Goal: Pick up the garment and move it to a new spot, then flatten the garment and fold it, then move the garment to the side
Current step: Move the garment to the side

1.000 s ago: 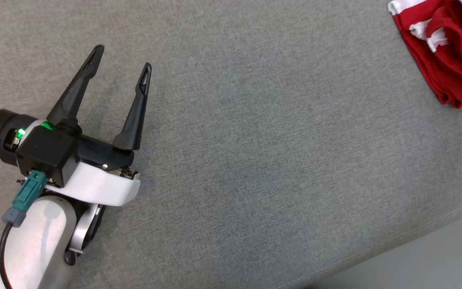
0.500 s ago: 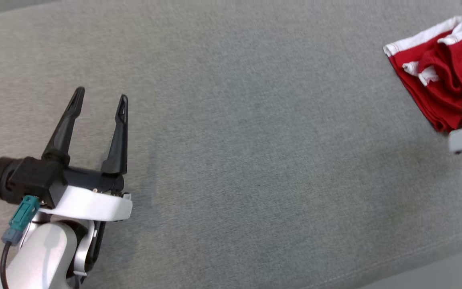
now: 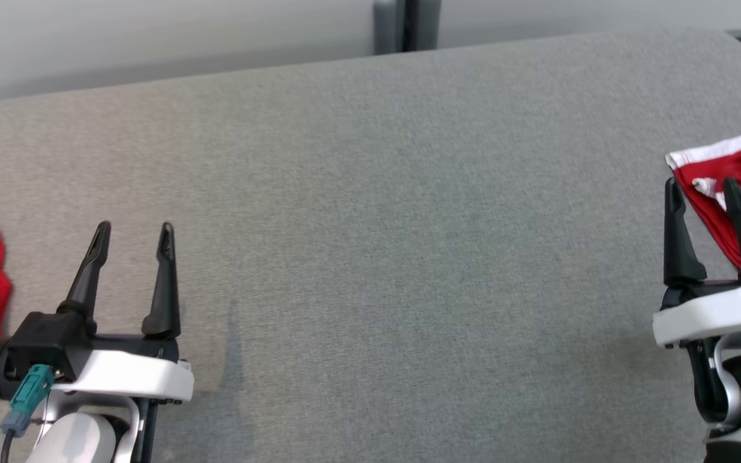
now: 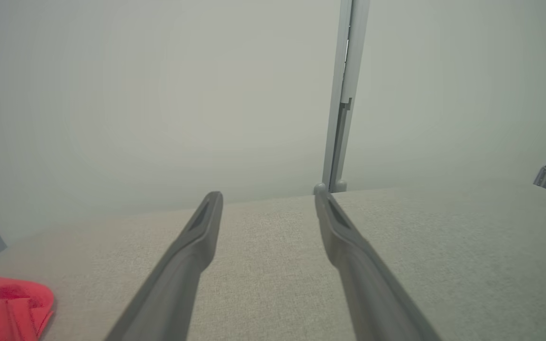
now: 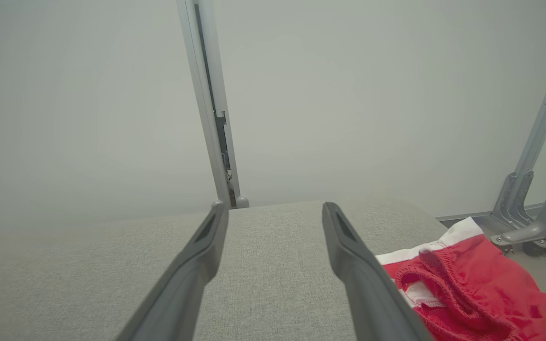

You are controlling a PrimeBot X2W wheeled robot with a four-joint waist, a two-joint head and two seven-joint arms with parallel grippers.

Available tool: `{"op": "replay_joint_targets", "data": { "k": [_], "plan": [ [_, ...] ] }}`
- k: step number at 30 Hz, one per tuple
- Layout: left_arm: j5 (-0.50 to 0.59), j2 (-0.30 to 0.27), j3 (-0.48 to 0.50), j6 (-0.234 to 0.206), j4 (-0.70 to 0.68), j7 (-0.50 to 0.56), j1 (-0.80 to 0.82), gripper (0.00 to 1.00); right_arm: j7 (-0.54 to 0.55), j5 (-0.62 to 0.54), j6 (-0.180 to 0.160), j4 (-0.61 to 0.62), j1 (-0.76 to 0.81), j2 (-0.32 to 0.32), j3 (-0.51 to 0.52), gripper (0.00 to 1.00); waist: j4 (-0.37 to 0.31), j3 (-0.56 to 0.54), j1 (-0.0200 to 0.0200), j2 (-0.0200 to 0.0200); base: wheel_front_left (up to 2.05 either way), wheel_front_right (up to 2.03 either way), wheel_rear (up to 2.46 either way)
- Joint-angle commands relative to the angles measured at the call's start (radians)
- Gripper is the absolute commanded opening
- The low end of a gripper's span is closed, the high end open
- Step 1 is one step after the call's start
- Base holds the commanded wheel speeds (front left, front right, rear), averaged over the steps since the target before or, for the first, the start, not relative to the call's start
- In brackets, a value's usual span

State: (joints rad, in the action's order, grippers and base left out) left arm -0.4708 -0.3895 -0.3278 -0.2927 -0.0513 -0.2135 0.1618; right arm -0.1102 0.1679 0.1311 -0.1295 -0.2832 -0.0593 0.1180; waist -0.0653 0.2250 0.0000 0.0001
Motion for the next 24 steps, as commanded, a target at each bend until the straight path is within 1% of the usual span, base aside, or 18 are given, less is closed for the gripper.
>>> {"op": "replay_joint_targets", "data": {
  "k": [1,4,7,11,16,24],
  "plan": [
    [-0.005,-0.005,0.010,-0.008,0.003,-0.007,-0.012,1.00,0.005,-0.002,-0.001,0.013,0.018,-0.002,-0.002,1.00,0.038,-0.042,0.0000,-0.0001,0.00,0.00,0.00],
    [-0.015,-0.012,0.024,-0.016,0.006,-0.011,-0.044,1.00,0.028,0.003,-0.001,0.042,0.068,0.004,-0.017,1.00,0.059,-0.071,0.0000,-0.0001,0.00,0.00,0.00],
    [-0.034,-0.013,0.032,-0.011,0.005,-0.013,-0.076,1.00,0.047,0.007,-0.001,0.068,0.114,0.005,-0.032,1.00,0.076,-0.098,0.0000,-0.0001,0.00,0.00,0.00],
    [-0.043,-0.019,0.030,-0.016,-0.003,-0.011,-0.113,1.00,0.066,0.022,-0.001,0.101,0.178,0.006,-0.041,1.00,0.090,-0.130,0.0000,-0.0001,0.00,0.00,0.00],
    [-0.045,-0.020,0.022,-0.028,-0.010,-0.001,-0.151,1.00,0.090,0.036,-0.001,0.141,0.247,0.006,-0.044,1.00,0.089,-0.160,0.0000,-0.0001,0.00,0.00,0.00],
    [-0.042,-0.028,0.000,-0.036,-0.016,0.020,-0.198,1.00,0.119,0.027,-0.001,0.181,0.313,0.006,-0.022,1.00,0.083,-0.202,0.0000,-0.0001,0.00,0.00,0.00]
  ]
}}
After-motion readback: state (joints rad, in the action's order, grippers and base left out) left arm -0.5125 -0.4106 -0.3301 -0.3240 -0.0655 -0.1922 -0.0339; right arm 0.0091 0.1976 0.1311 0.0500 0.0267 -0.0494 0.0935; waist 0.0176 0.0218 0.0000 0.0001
